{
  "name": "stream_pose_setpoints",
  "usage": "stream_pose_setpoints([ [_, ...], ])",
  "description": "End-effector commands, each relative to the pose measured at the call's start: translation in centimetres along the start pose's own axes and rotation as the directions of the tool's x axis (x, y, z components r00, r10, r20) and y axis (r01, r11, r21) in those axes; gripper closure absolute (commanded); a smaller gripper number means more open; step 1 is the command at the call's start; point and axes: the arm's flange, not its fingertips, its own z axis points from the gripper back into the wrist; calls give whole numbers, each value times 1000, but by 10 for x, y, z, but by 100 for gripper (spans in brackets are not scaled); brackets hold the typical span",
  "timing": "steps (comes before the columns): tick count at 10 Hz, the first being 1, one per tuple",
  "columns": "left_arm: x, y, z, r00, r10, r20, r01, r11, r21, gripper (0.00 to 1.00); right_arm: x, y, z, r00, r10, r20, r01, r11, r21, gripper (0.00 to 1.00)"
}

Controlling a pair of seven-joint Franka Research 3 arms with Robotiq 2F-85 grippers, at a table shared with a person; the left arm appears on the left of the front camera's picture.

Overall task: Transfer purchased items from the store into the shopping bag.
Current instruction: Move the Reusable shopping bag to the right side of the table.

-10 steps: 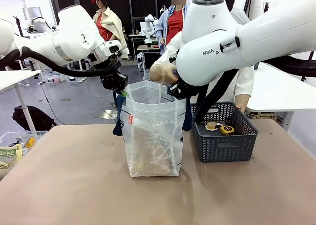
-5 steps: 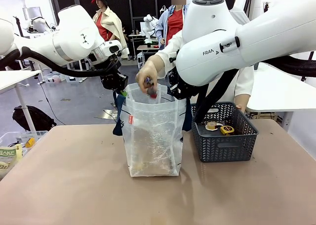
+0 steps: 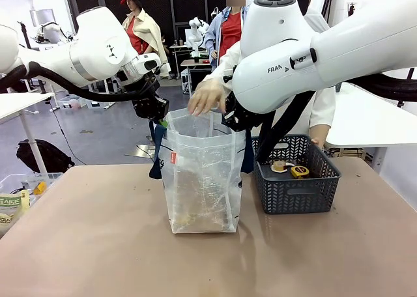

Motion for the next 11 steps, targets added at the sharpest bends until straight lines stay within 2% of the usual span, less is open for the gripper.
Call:
stream_pose_setpoints([
  [1,0,3,2,1000,6,5,-6,1000,0,100,-2,-2,1,1000,-6,-2,6,1000,15,100],
  [11,0,3,2,1000,6,5,-6,1000,0,100,-2,-2,1,1000,-6,-2,6,1000,15,100],
])
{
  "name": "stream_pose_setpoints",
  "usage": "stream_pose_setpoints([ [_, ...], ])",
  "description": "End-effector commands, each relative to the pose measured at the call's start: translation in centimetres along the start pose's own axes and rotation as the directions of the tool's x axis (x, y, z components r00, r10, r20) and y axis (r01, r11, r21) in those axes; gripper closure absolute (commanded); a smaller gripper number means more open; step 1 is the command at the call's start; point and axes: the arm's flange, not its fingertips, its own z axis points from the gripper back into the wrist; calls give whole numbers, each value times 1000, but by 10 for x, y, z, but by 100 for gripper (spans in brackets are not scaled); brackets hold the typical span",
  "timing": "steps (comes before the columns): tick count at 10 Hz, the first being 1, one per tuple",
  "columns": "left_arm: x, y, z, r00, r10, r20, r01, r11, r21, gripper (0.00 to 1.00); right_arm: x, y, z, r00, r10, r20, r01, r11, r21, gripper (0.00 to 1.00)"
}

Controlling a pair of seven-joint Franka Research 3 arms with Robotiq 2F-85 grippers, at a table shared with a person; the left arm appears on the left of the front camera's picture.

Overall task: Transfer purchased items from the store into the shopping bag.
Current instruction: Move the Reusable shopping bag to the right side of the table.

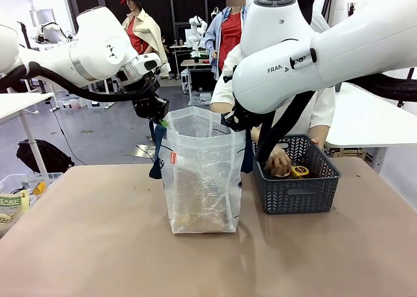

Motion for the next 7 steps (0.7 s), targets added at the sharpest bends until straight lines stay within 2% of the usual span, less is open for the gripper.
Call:
stream_pose_setpoints([
  [1,0,3,2,1000,6,5,-6,1000,0,100,-2,-2,1,1000,-6,-2,6,1000,15,100],
  [7,0,3,2,1000,6,5,-6,1000,0,100,-2,-2,1,1000,-6,-2,6,1000,15,100],
])
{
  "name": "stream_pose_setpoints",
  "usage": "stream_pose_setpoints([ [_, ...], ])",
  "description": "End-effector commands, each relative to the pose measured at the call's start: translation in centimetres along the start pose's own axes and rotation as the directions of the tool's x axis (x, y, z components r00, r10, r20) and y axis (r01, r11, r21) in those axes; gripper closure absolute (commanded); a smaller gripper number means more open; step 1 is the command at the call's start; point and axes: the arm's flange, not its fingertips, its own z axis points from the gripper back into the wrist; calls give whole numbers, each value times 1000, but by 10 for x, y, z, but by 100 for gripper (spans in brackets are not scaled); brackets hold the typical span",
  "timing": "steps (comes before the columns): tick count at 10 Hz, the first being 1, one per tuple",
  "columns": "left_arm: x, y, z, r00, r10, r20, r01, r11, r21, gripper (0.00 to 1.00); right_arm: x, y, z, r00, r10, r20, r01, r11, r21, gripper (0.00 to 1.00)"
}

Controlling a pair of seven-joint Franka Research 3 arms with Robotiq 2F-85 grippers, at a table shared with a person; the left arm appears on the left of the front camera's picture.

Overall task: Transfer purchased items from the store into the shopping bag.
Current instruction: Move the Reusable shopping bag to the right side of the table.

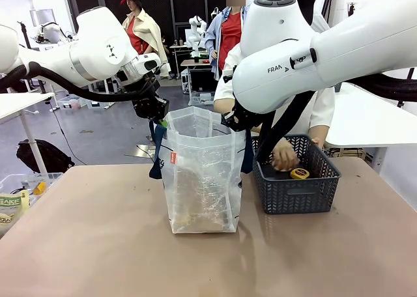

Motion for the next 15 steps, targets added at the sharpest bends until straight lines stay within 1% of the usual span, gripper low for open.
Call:
stream_pose_setpoints([
  [1,0,3,2,1000,6,5,-6,1000,0,100,-2,-2,1,1000,-6,-2,6,1000,15,100],
  [15,0,3,2,1000,6,5,-6,1000,0,100,-2,-2,1,1000,-6,-2,6,1000,15,100],
])
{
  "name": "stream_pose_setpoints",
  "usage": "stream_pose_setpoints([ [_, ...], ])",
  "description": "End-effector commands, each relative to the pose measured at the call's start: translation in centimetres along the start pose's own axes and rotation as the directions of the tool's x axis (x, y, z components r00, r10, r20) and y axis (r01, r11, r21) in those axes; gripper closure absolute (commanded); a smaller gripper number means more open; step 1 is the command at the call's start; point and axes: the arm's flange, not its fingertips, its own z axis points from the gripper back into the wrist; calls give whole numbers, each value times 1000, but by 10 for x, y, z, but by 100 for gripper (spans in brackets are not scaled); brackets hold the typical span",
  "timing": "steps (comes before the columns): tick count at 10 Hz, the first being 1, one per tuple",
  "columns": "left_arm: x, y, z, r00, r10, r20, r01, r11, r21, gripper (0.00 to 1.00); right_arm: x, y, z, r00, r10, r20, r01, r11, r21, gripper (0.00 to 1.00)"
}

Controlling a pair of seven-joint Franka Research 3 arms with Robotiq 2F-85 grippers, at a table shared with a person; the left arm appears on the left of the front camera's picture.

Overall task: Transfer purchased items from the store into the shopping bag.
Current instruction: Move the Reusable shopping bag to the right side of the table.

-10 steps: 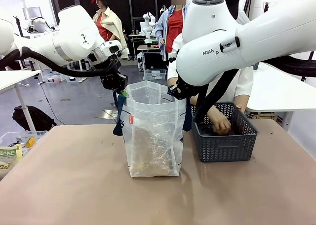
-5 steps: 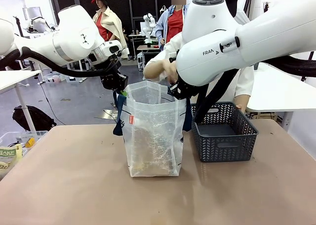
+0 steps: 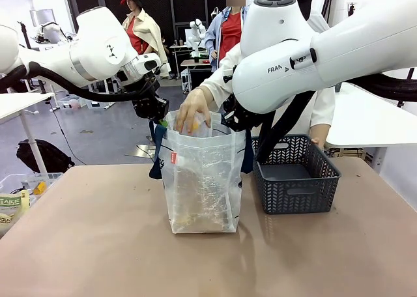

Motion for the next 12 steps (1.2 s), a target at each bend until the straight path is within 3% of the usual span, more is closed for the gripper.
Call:
stream_pose_setpoints([
  [1,0,3,2,1000,6,6,-6,1000,0,100,-2,-2,1,1000,-6,-2,6,1000,15,100],
  [6,0,0,0,1000,0,0,0,1000,0,100,0,0,0,1000,0,0,0,1000,0,100],
  [7,7,-7,-3,999,-37,38,40,995,-93,100,3,13,4,996,91,15,-91,996,-21,100],
  [10,24,-11,-15,994,19,104,12,957,-290,100,19,41,12,938,339,71,-341,940,19,100],
  [11,28,-10,-23,994,27,104,10,939,-344,100,31,43,10,903,425,60,-428,901,64,100],
  [12,31,-7,-30,994,36,104,8,921,-390,100,43,44,7,896,441,56,-445,887,126,100],
])
